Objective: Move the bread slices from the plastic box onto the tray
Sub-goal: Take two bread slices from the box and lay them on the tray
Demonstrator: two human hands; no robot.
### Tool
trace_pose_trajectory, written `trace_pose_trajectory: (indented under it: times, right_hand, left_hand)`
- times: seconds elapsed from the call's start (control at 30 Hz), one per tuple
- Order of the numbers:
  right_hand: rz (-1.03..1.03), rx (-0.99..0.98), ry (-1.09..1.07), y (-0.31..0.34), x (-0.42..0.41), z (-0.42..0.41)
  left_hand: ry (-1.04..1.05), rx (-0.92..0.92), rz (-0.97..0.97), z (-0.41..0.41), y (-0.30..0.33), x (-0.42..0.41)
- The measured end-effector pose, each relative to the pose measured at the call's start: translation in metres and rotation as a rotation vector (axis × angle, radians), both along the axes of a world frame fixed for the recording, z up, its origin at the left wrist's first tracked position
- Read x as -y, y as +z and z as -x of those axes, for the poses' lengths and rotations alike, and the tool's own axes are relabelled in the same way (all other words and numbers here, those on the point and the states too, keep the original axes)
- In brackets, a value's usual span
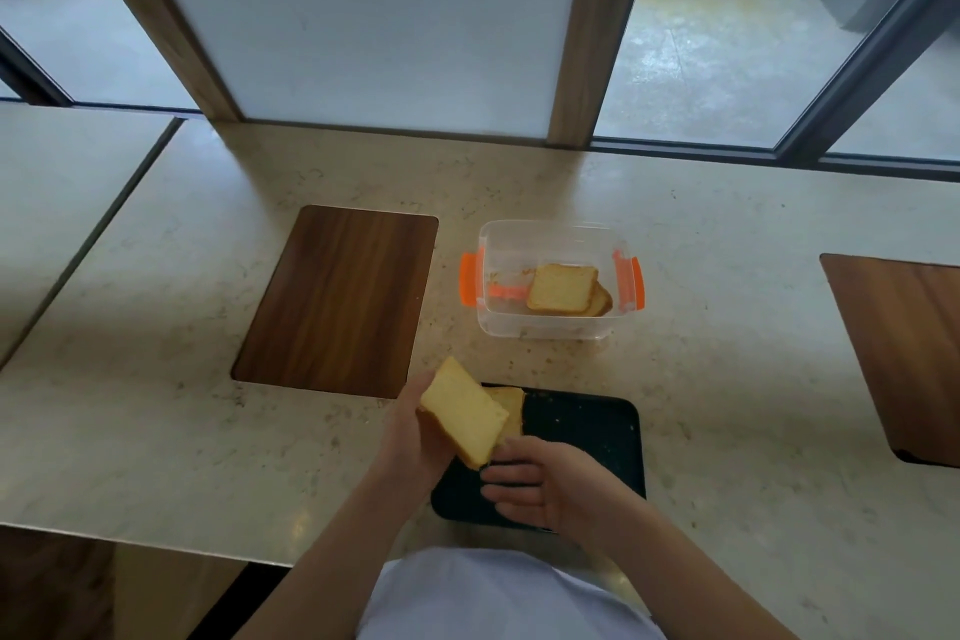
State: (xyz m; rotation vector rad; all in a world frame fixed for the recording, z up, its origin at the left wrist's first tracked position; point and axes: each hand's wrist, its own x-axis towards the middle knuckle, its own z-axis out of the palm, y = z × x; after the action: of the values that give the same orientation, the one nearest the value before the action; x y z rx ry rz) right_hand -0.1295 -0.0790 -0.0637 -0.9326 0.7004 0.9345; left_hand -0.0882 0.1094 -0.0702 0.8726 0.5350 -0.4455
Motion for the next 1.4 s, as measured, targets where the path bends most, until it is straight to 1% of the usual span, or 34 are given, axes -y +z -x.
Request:
trace_pose_trajectory:
  times: [0.07, 0.1, 0.2, 0.23, 0.27, 0.33, 0.4, 0.57, 0.63, 0.77, 0.87, 0.97, 1.07, 1.2, 1.4]
  right_hand:
    - [-0.005, 0.096, -0.012, 0.003, 0.003, 0.001]
    - [0.033, 0.146, -0.012, 0.003, 0.005, 0.001]
    - [0.227, 0.23, -0.002, 0.001, 0.013, 0.002]
    - [0.284, 0.246, 0.009, -0.002, 0.017, 0.003]
    - [0.335, 0.266, 0.033, -0.003, 0.021, 0.004]
    - [0.43, 0.305, 0.134, -0.008, 0.027, 0.008]
    - [0.514, 0.327, 0.251, -0.016, 0.03, 0.013]
    - [0.686, 0.337, 0.452, -0.039, 0.023, 0.021]
    - [0.714, 0.339, 0.522, -0.045, 0.019, 0.022]
    - [0.719, 0.336, 0.626, -0.052, 0.009, 0.024]
    - [0.723, 0.331, 0.67, -0.057, 0.002, 0.027]
    - [0.739, 0.341, 0.699, -0.062, -0.004, 0.03]
    - [0.761, 0.34, 0.679, -0.063, -0.004, 0.031]
    - [0.79, 0.355, 0.587, -0.062, 0.0, 0.029]
    - [0.774, 0.36, 0.614, -0.061, -0.005, 0.025]
  left_hand:
    - [-0.011, -0.043, -0.01, -0.002, 0.006, 0.006]
    - [-0.047, -0.057, -0.065, -0.002, 0.007, 0.007]
    - [-0.203, -0.041, -0.438, 0.003, 0.004, 0.006]
    - [-0.25, -0.02, -0.546, 0.007, 0.002, 0.003]
    - [-0.282, -0.004, -0.613, 0.011, -0.001, 0.001]
    - [-0.327, -0.006, -0.667, 0.022, -0.007, -0.005]
    - [-0.413, 0.001, -0.728, 0.032, -0.016, -0.007]
    - [-0.599, 0.085, -0.999, 0.052, -0.042, -0.009]
    - [-0.659, 0.093, -1.066, 0.052, -0.046, -0.01]
    - [-0.722, 0.081, -1.09, 0.048, -0.053, -0.012]
    - [-0.737, 0.065, -1.099, 0.049, -0.056, -0.011]
    - [-0.728, 0.086, -1.11, 0.052, -0.059, -0.008]
    - [-0.728, 0.108, -1.119, 0.054, -0.059, -0.008]
    - [-0.66, 0.046, -1.057, 0.054, -0.058, -0.007]
    - [-0.688, 0.098, -1.061, 0.056, -0.061, -0.006]
